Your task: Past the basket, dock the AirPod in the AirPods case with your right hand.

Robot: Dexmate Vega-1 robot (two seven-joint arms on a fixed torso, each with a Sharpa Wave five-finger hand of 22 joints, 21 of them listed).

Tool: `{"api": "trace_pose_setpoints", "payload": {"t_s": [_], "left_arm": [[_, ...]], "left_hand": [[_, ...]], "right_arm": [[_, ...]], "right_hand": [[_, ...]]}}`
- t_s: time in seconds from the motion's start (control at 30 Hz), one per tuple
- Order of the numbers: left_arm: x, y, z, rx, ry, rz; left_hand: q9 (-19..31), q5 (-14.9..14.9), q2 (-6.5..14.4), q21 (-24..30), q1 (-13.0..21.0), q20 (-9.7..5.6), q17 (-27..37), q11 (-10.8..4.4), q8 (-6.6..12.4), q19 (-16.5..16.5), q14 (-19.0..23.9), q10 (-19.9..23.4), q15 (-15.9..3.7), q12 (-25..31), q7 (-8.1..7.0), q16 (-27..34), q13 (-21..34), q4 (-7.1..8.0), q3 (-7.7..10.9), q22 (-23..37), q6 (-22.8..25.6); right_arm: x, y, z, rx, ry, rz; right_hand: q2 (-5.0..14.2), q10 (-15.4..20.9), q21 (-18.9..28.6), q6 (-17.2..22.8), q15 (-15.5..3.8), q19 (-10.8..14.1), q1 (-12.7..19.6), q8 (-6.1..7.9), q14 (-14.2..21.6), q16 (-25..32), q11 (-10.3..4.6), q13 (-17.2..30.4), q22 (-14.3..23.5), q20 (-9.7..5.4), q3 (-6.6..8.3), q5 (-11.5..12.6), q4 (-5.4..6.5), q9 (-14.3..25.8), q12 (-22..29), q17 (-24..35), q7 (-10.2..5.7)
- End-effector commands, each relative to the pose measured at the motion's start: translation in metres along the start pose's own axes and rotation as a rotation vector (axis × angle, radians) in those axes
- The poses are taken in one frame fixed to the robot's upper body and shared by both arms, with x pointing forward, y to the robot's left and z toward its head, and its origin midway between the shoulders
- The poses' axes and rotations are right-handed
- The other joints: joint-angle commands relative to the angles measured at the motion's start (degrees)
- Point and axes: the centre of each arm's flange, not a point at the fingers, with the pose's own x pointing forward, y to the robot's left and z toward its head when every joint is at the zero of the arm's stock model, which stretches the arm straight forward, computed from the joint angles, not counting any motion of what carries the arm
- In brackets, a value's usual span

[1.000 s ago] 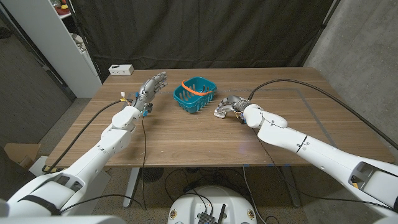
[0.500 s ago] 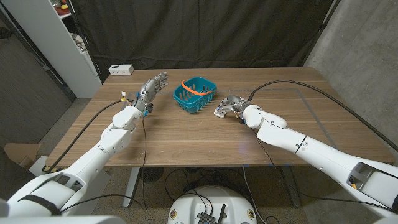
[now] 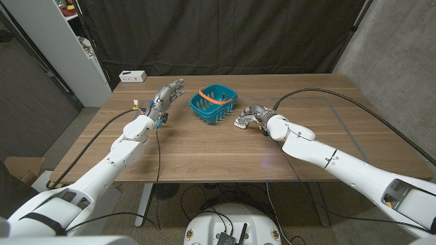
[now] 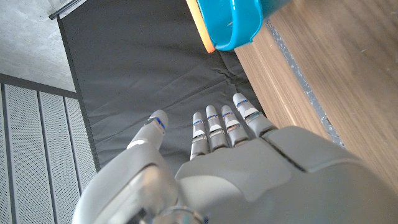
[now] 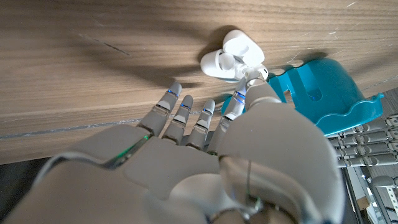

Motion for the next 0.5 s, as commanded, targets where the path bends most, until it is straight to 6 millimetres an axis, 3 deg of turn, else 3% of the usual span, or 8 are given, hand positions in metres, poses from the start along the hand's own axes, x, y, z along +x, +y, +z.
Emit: {"api": "trace_pose_setpoints", "payload": {"t_s": [0.03, 0.5], "left_arm": [[0.0026, -0.0022, 0.0004, 0.003, 0.007, -0.007], [0.0041, -0.0027, 0.0010, 0.005, 0.008, -0.009]], "left_hand": [[0.2, 0.4, 0.0, 0.0, -0.2, 0.07, 0.1, -0.17, -0.05, 0.1, 0.2, 0.1, 0.00, 0.4, -0.03, 0.1, 0.0, -0.25, 0.15, 0.1, -0.1], [0.2, 0.4, 0.0, 0.1, -0.3, 0.07, 0.1, -0.19, -0.05, 0.1, 0.2, 0.1, 0.02, 0.4, -0.15, 0.1, -0.1, -0.31, 0.15, 0.1, -0.1]], "right_arm": [[-0.0001, 0.0024, -0.0003, 0.015, -0.010, -0.004], [-0.0003, 0.0033, -0.0028, 0.027, 0.001, -0.015]], "right_hand": [[0.16, 0.2, 0.2, 0.5, -8.05, 0.5, -0.4, -0.16, 0.4, 0.4, 0.53, 0.0, 0.1, 0.11, -0.27, -0.1, -0.07, 0.2, 0.0, 0.0, 0.39], [0.27, 0.4, 0.3, 0.8, -8.05, 1.0, -0.6, -0.49, 0.7, 0.5, 0.75, -0.1, 0.1, 0.21, -0.35, -0.1, -0.17, 0.1, 0.1, -0.1, 0.57]]}}
